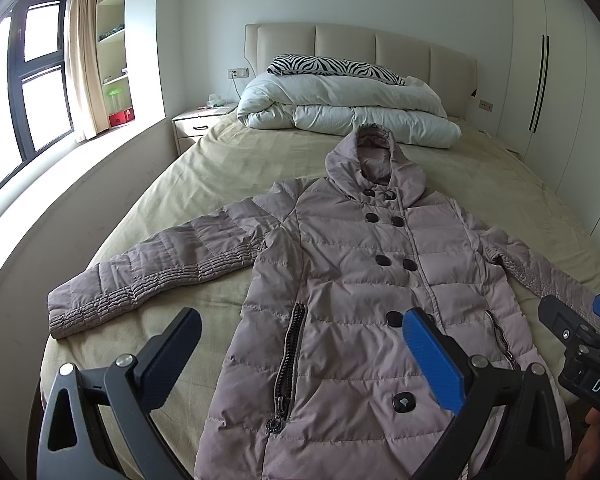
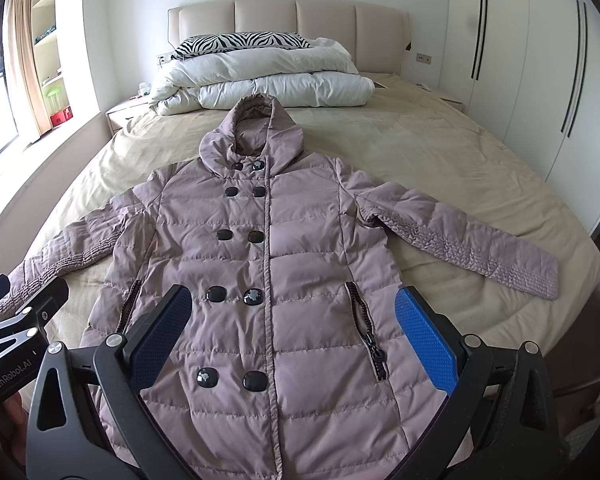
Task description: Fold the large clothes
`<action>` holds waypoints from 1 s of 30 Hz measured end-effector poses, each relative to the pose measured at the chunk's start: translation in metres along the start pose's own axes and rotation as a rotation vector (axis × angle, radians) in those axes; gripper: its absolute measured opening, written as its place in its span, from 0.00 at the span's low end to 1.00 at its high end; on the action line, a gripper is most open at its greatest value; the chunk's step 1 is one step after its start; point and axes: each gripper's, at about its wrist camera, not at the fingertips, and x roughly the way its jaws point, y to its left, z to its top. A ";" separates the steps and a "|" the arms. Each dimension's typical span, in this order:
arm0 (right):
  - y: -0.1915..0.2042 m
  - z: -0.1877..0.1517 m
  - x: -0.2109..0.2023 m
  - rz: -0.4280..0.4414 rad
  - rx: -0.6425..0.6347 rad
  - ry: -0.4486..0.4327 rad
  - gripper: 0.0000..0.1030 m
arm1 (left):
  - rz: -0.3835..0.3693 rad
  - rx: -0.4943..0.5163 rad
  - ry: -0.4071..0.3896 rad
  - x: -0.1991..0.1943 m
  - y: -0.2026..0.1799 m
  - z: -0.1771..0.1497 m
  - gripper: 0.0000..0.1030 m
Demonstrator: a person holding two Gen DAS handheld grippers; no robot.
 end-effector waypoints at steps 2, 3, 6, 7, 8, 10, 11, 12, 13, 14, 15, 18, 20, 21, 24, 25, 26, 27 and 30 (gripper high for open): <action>0.000 0.000 0.000 0.000 0.001 0.001 1.00 | -0.001 0.001 0.000 0.000 0.000 0.000 1.00; 0.000 0.000 0.000 0.000 0.000 0.000 1.00 | -0.001 0.001 0.000 0.000 0.000 0.000 1.00; 0.001 0.001 0.000 0.000 0.000 0.001 1.00 | -0.002 0.000 0.001 0.000 0.000 0.000 1.00; 0.001 0.000 0.001 -0.001 -0.001 0.001 1.00 | -0.001 0.000 0.001 0.000 0.000 0.000 1.00; 0.001 0.001 0.000 -0.002 -0.001 0.001 1.00 | -0.001 0.000 0.001 0.000 0.000 0.000 1.00; 0.001 0.001 0.000 -0.001 -0.001 0.002 1.00 | -0.002 0.000 0.001 0.000 0.000 0.000 1.00; 0.001 0.000 0.001 -0.001 -0.001 0.002 1.00 | -0.001 0.000 0.002 0.000 0.000 0.000 1.00; 0.001 0.001 0.001 -0.002 0.000 0.002 1.00 | -0.001 0.000 0.002 0.000 0.000 0.000 1.00; 0.001 0.002 0.001 -0.001 0.000 0.001 1.00 | -0.001 0.000 0.002 0.000 0.000 0.000 1.00; 0.001 0.004 0.001 -0.001 0.001 0.002 1.00 | 0.000 -0.001 0.002 0.000 0.000 0.000 1.00; 0.001 0.004 0.002 0.001 0.003 0.002 1.00 | 0.002 -0.003 0.001 0.000 0.000 0.000 1.00; -0.004 -0.003 0.006 0.010 0.023 0.007 1.00 | -0.014 -0.008 0.007 0.001 -0.001 -0.009 1.00; -0.008 -0.003 0.008 0.014 0.036 0.010 1.00 | -0.004 -0.012 0.004 0.003 -0.001 -0.025 1.00; -0.011 -0.005 0.008 0.020 0.044 0.011 1.00 | -0.006 -0.011 0.003 0.004 -0.002 -0.028 1.00; -0.045 -0.016 0.022 0.081 0.111 0.009 1.00 | -0.023 -0.006 0.005 0.002 -0.009 -0.033 1.00; -0.054 -0.017 0.024 0.100 0.138 0.005 1.00 | -0.032 -0.008 0.012 0.003 -0.010 -0.035 1.00; -0.070 -0.016 0.026 0.127 0.181 -0.002 1.00 | -0.046 -0.011 0.026 0.009 -0.013 -0.029 1.00; -0.086 -0.017 0.029 0.147 0.224 -0.012 1.00 | -0.056 -0.013 0.043 0.012 -0.014 -0.032 1.00; -0.155 -0.017 0.044 0.190 0.403 -0.040 1.00 | -0.120 -0.039 0.113 0.036 -0.011 -0.021 1.00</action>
